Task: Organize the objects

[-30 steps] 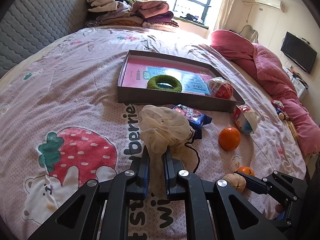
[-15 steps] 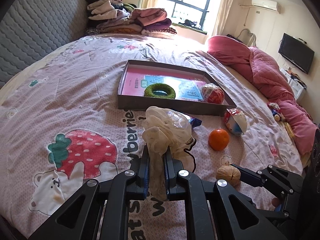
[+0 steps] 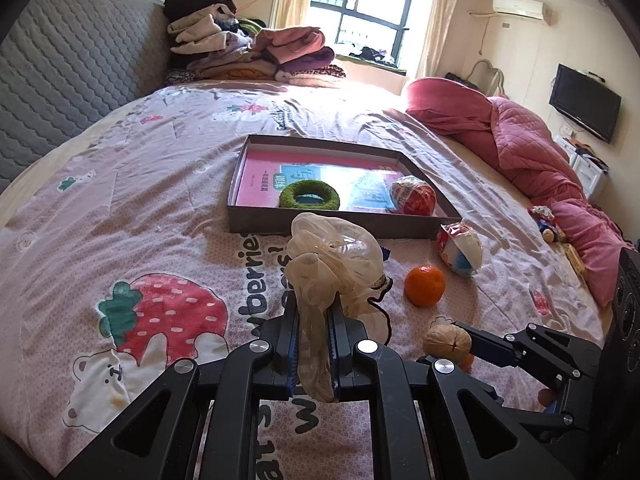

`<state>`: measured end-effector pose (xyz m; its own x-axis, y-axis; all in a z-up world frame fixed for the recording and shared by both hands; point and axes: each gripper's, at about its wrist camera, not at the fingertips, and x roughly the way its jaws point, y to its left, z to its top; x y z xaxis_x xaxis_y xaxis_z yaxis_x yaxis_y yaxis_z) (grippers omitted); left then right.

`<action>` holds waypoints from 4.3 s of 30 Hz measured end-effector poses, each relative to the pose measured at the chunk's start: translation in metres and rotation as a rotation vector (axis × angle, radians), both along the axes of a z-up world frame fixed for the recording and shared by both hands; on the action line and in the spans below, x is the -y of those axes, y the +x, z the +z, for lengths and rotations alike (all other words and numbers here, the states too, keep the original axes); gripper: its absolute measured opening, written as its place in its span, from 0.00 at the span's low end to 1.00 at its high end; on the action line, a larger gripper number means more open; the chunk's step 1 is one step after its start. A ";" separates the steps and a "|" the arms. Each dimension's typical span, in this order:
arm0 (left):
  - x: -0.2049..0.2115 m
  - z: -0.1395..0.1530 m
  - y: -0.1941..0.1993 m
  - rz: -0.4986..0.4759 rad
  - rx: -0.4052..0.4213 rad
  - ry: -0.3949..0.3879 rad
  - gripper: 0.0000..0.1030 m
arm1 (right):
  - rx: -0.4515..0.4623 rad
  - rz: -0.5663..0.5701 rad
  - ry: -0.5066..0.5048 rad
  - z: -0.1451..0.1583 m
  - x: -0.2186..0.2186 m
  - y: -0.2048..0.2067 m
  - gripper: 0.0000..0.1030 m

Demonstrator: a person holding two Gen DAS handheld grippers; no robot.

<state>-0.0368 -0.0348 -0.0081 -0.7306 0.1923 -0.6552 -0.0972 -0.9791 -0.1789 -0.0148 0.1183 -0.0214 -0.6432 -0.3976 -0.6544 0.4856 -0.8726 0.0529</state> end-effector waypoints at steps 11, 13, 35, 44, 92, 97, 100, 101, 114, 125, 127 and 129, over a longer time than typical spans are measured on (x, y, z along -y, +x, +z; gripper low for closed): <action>-0.003 0.005 0.001 0.002 -0.011 -0.006 0.11 | -0.014 -0.009 -0.008 0.005 -0.004 -0.001 0.32; -0.003 0.005 0.001 -0.001 -0.009 0.003 0.11 | -0.022 -0.008 -0.006 0.007 -0.004 0.000 0.32; -0.006 0.017 -0.011 0.009 -0.033 0.002 0.11 | -0.093 -0.049 -0.051 0.039 -0.020 -0.024 0.32; -0.014 0.031 -0.025 -0.014 -0.062 -0.002 0.11 | -0.105 -0.054 -0.061 0.046 -0.021 -0.038 0.32; -0.017 0.042 -0.119 0.009 -0.080 -0.050 0.12 | -0.104 -0.083 -0.040 0.052 -0.026 -0.155 0.32; -0.015 0.042 -0.135 0.020 -0.082 -0.043 0.12 | -0.086 -0.075 -0.028 0.043 -0.022 -0.170 0.32; -0.014 0.039 -0.144 0.025 -0.073 -0.038 0.12 | -0.070 -0.075 -0.016 0.037 -0.019 -0.177 0.32; -0.014 0.037 -0.147 0.026 -0.069 -0.037 0.12 | -0.063 -0.079 -0.011 0.035 -0.018 -0.179 0.32; -0.013 0.008 -0.182 0.043 0.005 -0.013 0.12 | -0.002 -0.070 0.039 0.012 -0.014 -0.195 0.32; -0.013 -0.017 -0.200 0.049 0.073 -0.006 0.12 | 0.098 -0.076 0.062 -0.010 -0.011 -0.207 0.32; -0.013 -0.021 -0.201 0.052 0.083 -0.008 0.12 | 0.114 -0.076 0.067 -0.013 -0.011 -0.208 0.32; -0.011 -0.024 -0.203 0.054 0.092 -0.001 0.12 | 0.124 -0.081 0.070 -0.016 -0.012 -0.209 0.32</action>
